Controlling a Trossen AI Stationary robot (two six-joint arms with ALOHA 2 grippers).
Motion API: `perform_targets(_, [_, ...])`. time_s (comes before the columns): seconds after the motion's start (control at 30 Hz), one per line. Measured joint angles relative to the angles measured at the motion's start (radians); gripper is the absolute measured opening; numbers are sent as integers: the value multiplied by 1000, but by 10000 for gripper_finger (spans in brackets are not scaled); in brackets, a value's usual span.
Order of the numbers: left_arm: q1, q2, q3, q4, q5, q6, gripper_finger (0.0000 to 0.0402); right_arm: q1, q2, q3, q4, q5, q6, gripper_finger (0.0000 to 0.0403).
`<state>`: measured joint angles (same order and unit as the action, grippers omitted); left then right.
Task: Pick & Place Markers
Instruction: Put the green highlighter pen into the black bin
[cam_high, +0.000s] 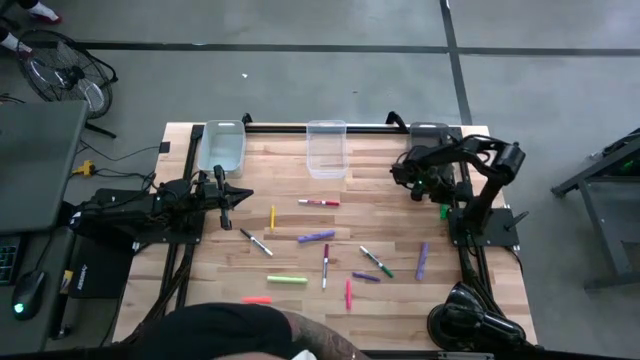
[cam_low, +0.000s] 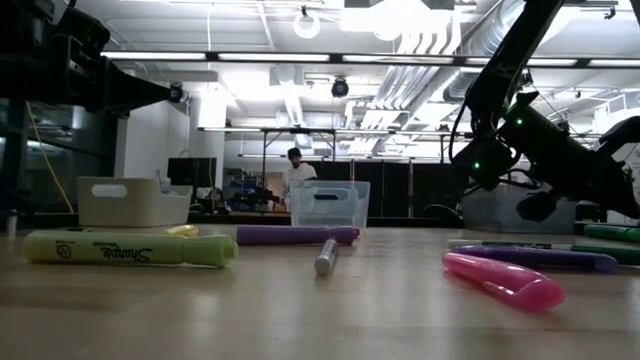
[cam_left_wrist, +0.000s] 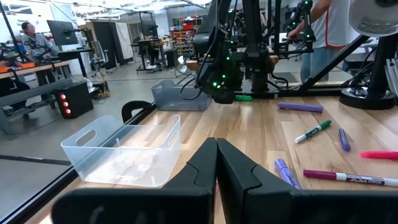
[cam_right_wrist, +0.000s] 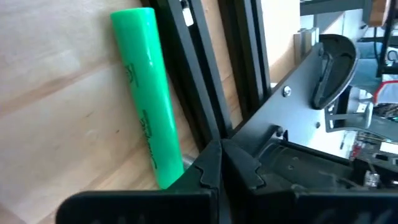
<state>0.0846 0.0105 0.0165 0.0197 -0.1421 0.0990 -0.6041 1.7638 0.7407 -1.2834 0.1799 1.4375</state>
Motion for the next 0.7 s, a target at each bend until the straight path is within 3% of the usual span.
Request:
perform_targets(0.57, [0, 0, 0, 0, 0, 0, 1, 10, -19, -41, 184, -16, 51, 0])
perform_targets(0.7, [0, 0, 0, 0, 0, 0, 1, 25, -70, -42, 183, -78, 30, 0])
